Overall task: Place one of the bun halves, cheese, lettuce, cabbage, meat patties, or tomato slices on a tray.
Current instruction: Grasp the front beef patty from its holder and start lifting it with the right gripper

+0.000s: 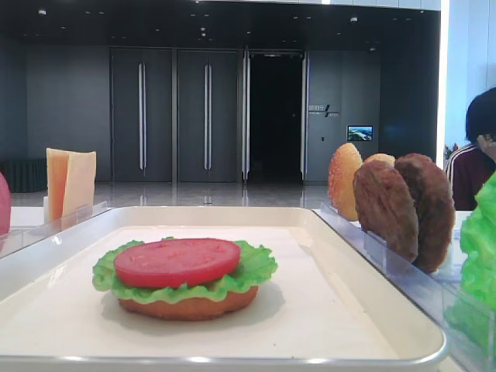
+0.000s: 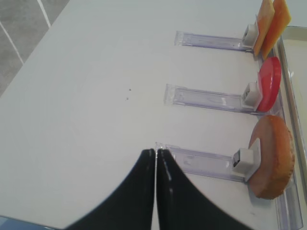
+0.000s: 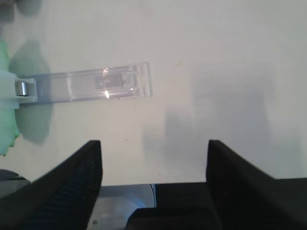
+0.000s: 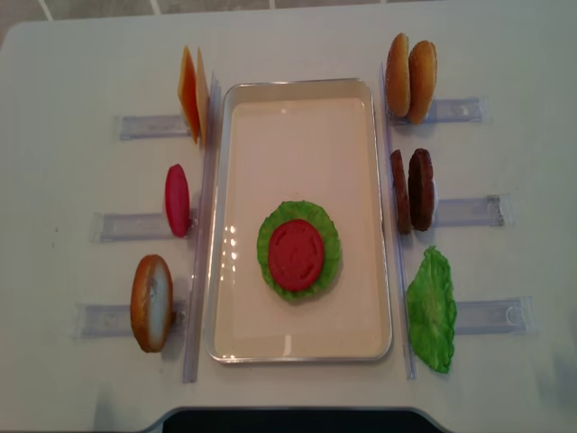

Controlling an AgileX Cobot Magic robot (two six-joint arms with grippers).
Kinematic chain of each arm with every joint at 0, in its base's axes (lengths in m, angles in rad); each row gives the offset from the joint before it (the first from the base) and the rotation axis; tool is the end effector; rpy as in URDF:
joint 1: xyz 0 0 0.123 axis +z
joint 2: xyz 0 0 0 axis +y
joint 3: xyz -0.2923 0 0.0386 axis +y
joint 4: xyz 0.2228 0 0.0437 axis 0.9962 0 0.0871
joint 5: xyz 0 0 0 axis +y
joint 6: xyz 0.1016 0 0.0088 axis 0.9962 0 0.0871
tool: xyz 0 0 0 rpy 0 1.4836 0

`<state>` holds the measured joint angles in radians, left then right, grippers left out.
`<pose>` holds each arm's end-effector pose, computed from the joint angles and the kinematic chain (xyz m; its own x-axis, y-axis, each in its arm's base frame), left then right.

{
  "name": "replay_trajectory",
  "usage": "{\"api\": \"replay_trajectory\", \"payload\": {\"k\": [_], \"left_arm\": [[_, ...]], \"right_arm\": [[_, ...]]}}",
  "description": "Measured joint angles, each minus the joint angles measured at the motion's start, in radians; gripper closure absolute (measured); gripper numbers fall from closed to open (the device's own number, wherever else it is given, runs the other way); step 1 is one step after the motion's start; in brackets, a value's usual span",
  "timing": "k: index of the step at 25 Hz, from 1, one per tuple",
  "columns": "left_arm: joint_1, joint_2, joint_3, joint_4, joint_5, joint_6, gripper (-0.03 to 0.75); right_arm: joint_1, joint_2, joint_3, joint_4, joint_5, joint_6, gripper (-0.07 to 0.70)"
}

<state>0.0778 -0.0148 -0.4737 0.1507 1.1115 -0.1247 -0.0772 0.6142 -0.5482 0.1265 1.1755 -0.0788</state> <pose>-0.0305 0.0114 0.2492 -0.4932 -0.0956 -0.8647 -0.2214 0.9750 0.0185 0.0505 0.0080 0.2594 -0.9111 0.0407 -0.4102 0.0021 0.9956 0.0941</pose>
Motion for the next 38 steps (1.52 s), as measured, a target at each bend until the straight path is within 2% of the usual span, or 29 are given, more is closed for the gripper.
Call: {"api": "replay_trajectory", "payload": {"k": [6, 12, 18, 27, 32, 38], "left_arm": [[0.0, 0.0, 0.0, 0.0, 0.0, 0.0, 0.715], [0.0, 0.0, 0.0, 0.0, 0.0, 0.0, 0.715], [0.0, 0.0, 0.0, 0.0, 0.0, 0.0, 0.715], [0.0, 0.0, 0.0, 0.0, 0.0, 0.0, 0.715], [0.0, 0.0, 0.0, 0.0, 0.0, 0.0, 0.715], [0.0, 0.0, 0.0, 0.0, 0.0, 0.0, 0.715]], "right_arm": [[0.0, 0.296, -0.148, 0.037, 0.021, -0.081, 0.158], [0.0, 0.493, -0.317, 0.076, 0.023, -0.13, 0.158], [0.0, 0.669, -0.463, 0.077, 0.024, -0.135, 0.158], [0.009, 0.842, -0.598, 0.076, 0.017, -0.12, 0.158], [0.049, 0.846, -0.627, 0.043, -0.006, -0.037, 0.158], [0.188, 0.846, -0.662, -0.011, -0.01, 0.147, 0.158]]}}
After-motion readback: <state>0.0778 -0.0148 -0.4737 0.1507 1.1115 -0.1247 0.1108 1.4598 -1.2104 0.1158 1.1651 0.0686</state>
